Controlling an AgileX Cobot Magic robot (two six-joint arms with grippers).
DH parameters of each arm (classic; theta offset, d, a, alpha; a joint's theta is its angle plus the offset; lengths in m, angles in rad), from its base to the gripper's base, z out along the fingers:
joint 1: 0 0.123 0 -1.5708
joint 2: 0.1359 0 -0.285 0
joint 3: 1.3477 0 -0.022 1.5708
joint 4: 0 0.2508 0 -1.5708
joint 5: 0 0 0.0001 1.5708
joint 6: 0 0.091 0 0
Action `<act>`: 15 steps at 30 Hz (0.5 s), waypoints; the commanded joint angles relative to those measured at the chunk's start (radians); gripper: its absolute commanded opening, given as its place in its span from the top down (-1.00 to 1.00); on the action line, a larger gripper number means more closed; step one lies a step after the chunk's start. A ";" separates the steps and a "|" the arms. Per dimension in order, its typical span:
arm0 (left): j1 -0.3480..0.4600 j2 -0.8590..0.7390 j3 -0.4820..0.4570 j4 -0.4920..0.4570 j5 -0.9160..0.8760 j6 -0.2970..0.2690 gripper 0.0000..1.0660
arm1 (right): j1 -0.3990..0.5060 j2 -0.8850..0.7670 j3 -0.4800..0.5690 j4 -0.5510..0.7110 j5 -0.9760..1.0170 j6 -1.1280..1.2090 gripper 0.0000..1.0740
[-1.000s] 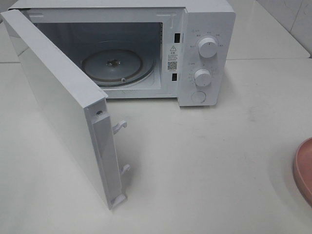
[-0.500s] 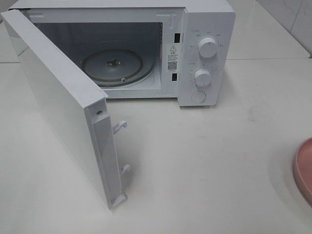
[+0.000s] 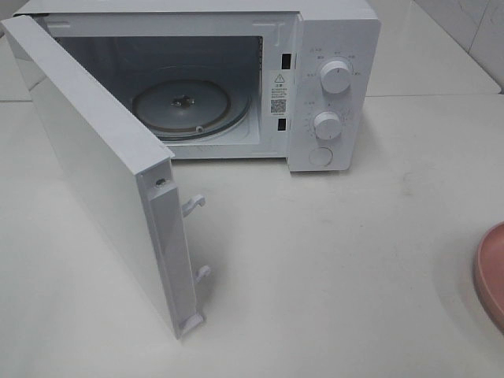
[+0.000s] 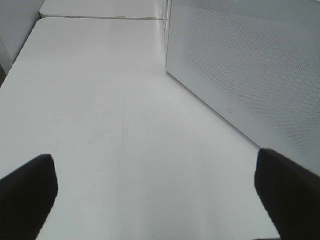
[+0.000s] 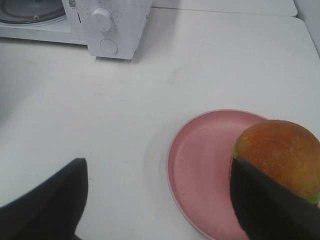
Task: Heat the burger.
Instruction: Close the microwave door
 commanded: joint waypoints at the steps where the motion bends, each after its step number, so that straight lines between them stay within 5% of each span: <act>1: 0.002 -0.018 0.003 -0.003 -0.013 -0.002 -0.88 | -0.006 -0.025 0.001 0.003 0.000 -0.009 -0.40; 15: 0.002 -0.018 0.003 -0.003 -0.013 -0.002 -0.88 | -0.006 -0.025 0.001 0.003 0.000 -0.009 -0.40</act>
